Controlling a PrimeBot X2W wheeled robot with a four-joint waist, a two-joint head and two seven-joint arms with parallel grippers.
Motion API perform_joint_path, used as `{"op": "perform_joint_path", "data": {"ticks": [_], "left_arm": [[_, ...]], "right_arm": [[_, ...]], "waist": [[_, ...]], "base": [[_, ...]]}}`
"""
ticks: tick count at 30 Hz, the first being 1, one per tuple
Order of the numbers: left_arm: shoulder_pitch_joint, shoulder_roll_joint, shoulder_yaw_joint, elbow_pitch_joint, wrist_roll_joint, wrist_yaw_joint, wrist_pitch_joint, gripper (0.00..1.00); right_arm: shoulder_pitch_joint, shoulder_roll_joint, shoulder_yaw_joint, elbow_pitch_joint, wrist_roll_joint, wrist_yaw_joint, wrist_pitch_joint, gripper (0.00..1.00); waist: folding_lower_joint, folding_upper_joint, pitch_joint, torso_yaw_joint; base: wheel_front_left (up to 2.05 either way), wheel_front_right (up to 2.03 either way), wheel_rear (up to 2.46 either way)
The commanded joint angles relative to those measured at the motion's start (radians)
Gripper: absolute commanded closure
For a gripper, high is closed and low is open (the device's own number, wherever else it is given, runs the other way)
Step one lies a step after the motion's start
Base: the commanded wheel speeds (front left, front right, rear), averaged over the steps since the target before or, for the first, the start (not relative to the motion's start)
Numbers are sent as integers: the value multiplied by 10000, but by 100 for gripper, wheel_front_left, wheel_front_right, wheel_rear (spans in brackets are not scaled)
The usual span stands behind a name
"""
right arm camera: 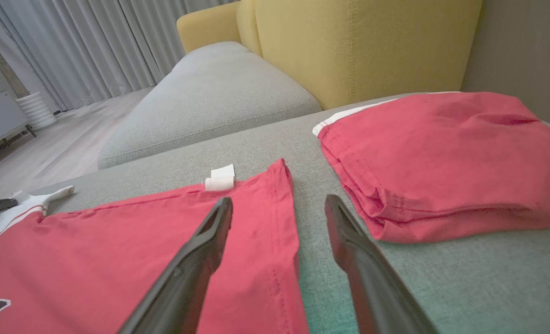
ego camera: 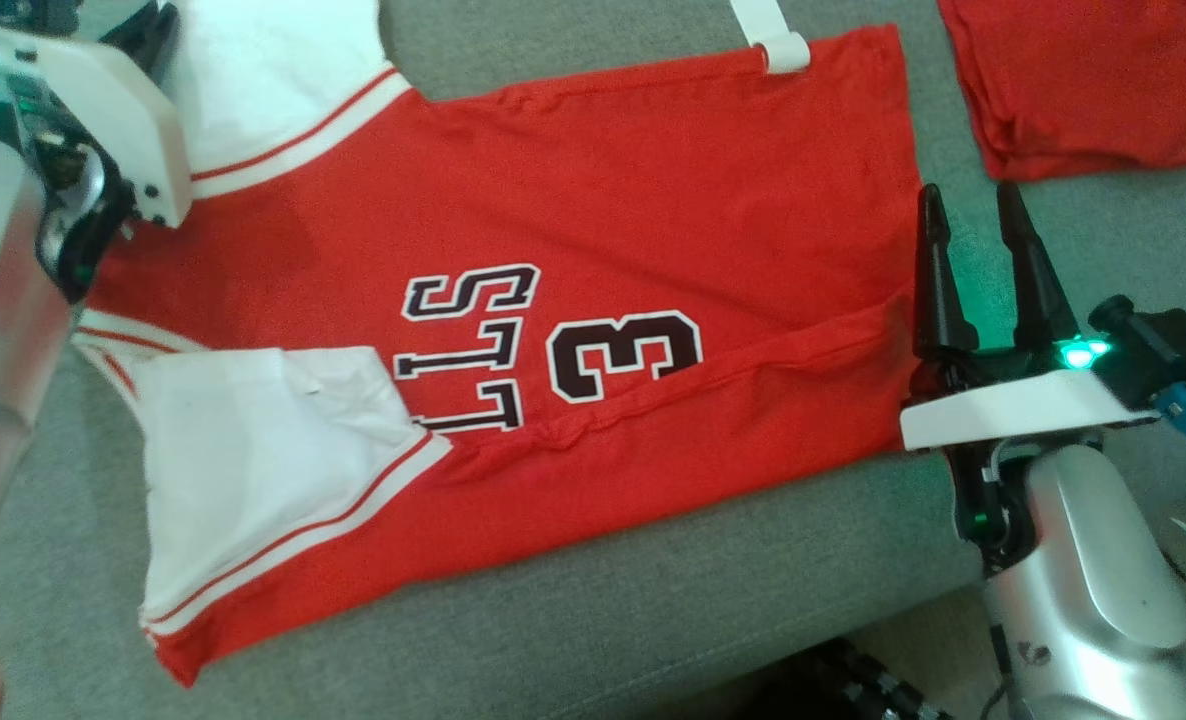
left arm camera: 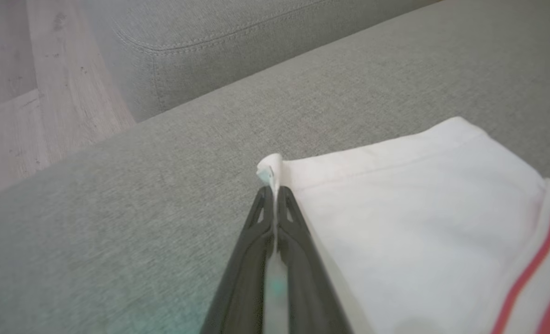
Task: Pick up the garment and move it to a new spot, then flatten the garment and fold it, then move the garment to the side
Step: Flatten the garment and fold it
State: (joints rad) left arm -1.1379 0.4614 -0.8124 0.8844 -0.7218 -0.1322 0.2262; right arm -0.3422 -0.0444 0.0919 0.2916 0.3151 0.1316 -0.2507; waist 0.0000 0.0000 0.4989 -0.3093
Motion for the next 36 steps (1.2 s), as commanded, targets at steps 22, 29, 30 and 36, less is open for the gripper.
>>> {"op": "perform_joint_path", "data": {"ticks": [22,29,30,36], "left_arm": [[1484,-460,-1011,-2613,-23,148,-3382,100],[2129,-133,-1226,-4263,-50,495,-2996,100],[2156,-74,-1230,-4448,-57,545,-2930,100],[2234,243,-1246,-5363,-43,838,-2582,100]], "right_arm": [[-1834,-123,-2528,77,-3290,-9,3431,0],[-2971,-427,-3731,2248,-4191,-9,4596,0],[-3094,-486,-3878,2560,-4380,-9,4701,0],[-3783,-686,-4388,4152,-5143,-9,4758,0]], "waist": [[0,0,-2226,2983],[0,0,-2085,3495],[0,0,-2058,3528],[0,0,-1861,3539]], "base": [[0,0,0],[0,0,0],[0,0,0],[0,0,0]]}}
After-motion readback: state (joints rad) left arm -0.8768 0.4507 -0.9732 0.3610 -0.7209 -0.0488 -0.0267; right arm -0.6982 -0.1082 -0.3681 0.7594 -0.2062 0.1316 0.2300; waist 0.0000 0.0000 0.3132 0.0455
